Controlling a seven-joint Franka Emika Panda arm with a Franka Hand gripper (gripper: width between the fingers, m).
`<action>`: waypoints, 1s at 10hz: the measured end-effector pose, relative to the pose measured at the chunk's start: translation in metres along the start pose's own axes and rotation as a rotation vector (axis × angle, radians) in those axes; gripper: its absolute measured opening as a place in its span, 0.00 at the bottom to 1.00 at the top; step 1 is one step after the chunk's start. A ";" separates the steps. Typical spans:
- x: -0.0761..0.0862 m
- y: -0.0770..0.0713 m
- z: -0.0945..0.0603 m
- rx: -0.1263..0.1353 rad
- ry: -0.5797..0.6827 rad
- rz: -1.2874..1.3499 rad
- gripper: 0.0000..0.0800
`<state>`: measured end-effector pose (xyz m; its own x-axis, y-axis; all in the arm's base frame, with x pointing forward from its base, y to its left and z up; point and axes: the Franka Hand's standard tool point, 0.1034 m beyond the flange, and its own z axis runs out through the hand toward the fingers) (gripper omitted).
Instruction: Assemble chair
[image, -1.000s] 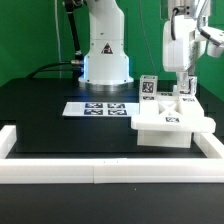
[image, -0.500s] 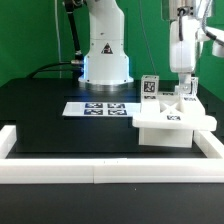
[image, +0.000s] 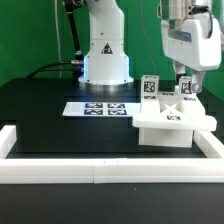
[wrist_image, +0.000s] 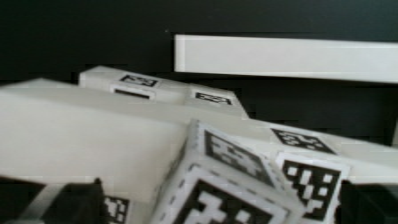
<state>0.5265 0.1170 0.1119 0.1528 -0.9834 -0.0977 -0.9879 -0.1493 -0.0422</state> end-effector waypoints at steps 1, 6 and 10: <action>0.001 -0.001 -0.001 0.001 0.000 -0.070 0.81; -0.001 -0.002 -0.002 -0.004 -0.003 -0.431 0.81; -0.003 0.000 0.000 -0.015 0.007 -0.689 0.81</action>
Offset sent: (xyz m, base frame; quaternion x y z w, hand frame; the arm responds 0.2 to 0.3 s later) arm 0.0064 0.0049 0.0019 -0.0270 -0.0144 -0.2334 0.9719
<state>0.5262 0.1201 0.1126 0.7458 -0.6645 -0.0475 -0.6660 -0.7418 -0.0790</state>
